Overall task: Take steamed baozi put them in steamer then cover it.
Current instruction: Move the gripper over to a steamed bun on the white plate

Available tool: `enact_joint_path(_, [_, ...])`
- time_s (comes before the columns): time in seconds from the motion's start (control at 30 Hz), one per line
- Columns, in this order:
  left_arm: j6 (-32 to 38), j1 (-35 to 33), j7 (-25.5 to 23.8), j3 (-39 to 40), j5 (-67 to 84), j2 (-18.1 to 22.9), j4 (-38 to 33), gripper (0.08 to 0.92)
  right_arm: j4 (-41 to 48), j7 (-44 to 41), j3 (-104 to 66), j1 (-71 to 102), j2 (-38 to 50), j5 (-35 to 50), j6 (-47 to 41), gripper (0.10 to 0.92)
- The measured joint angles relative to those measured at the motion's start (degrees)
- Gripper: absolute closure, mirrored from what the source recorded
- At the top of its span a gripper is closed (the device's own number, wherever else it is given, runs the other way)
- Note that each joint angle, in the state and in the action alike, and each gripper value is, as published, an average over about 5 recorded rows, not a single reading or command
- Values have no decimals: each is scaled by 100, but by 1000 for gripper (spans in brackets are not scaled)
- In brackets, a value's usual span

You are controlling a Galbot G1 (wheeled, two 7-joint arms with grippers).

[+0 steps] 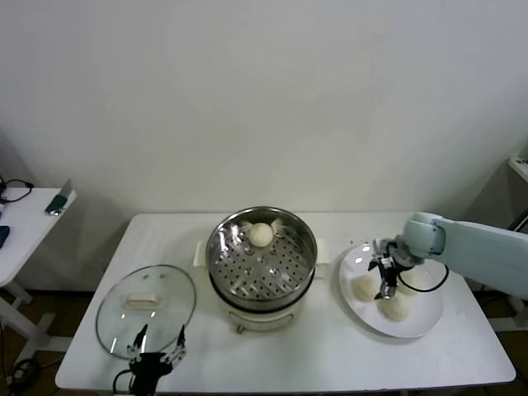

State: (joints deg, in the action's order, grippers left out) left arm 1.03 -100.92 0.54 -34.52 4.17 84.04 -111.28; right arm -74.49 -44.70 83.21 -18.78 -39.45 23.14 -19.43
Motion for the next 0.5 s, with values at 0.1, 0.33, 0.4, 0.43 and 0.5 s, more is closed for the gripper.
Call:
enact_joint_path(0.1, [4, -8, 3, -10, 2, -4, 1, 177, 74, 5, -97, 123, -54, -24, -29, 203])
enact_joint_path(0.33, [8, -22, 15, -23, 6, -4, 2, 177, 209, 21, -267, 285, -182, -48, -64, 275])
enact_joint_path(0.4, [10, -21, 18, -20, 5, 3, 2, 177, 224, 9, -286, 295, -199, -49, -62, 294])
enact_joint_path(0.43, [12, -21, 19, -18, 4, 7, 2, 177, 227, -1, -295, 297, -205, -48, -59, 301])
enact_joint_path(0.5, [17, -20, 20, -14, 2, 14, 2, 177, 232, -22, -314, 299, -210, -46, -52, 307])
